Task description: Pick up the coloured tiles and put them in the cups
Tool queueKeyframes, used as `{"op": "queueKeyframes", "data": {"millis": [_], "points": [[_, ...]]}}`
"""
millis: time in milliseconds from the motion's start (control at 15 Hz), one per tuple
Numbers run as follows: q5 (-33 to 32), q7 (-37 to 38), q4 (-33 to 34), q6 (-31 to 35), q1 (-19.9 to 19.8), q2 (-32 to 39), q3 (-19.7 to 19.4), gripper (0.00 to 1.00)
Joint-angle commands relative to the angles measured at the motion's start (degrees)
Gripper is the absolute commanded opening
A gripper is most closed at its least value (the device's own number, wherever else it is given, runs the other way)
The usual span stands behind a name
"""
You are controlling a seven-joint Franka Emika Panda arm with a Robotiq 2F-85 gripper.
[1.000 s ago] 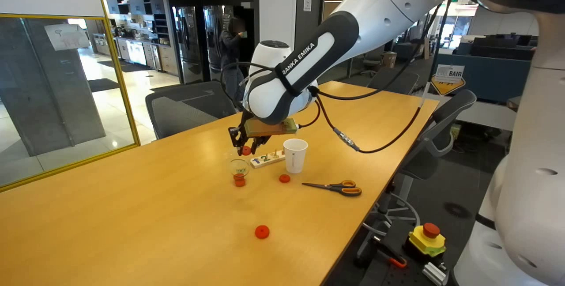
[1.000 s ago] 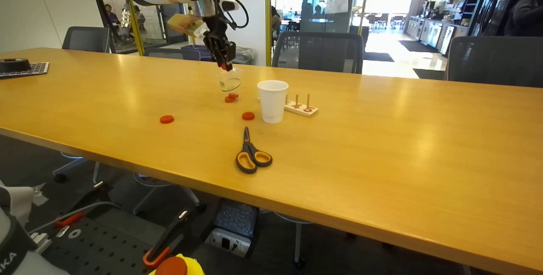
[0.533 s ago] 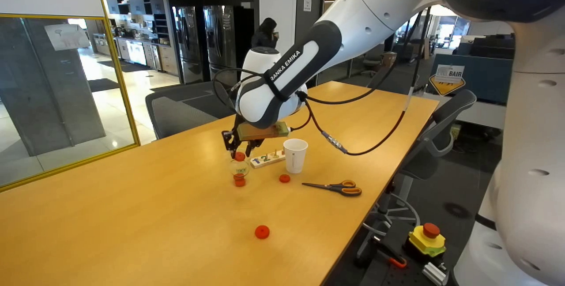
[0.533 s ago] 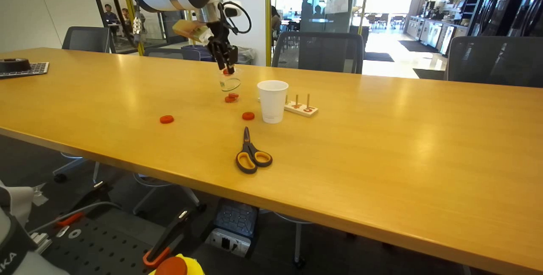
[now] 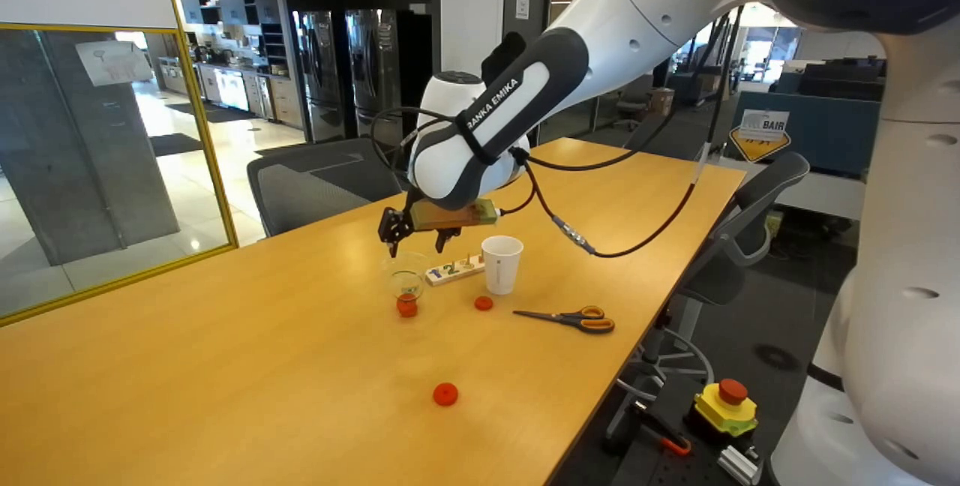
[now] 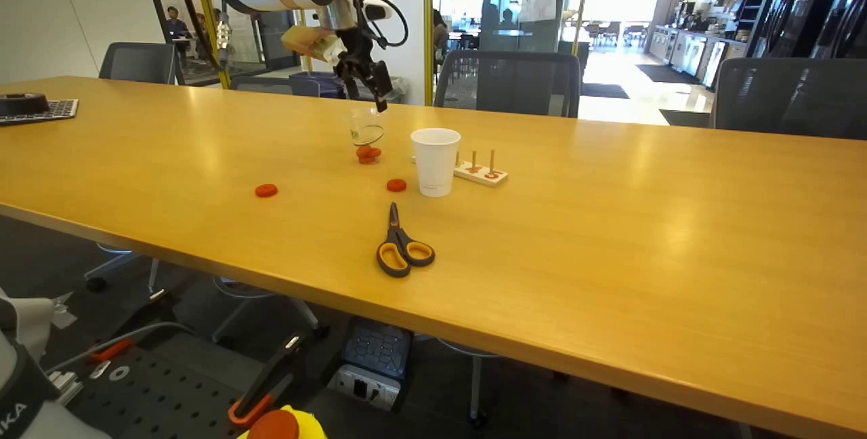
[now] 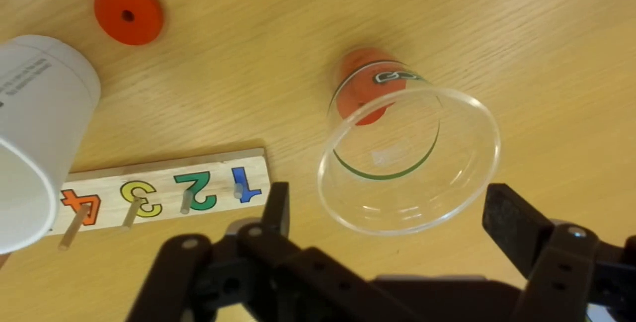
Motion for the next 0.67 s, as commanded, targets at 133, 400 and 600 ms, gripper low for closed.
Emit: {"op": "queueKeyframes", "data": {"millis": [133, 400, 600], "points": [[-1.57, 1.5, -11.5, -1.08, 0.39, -10.58, -0.42, 1.0], [0.93, -1.29, -21.34, -1.82, -0.19, -17.74, 2.01, 1.0], [3.38, -2.02, -26.79, -3.14, 0.44, -20.25, 4.51, 1.0]]}}
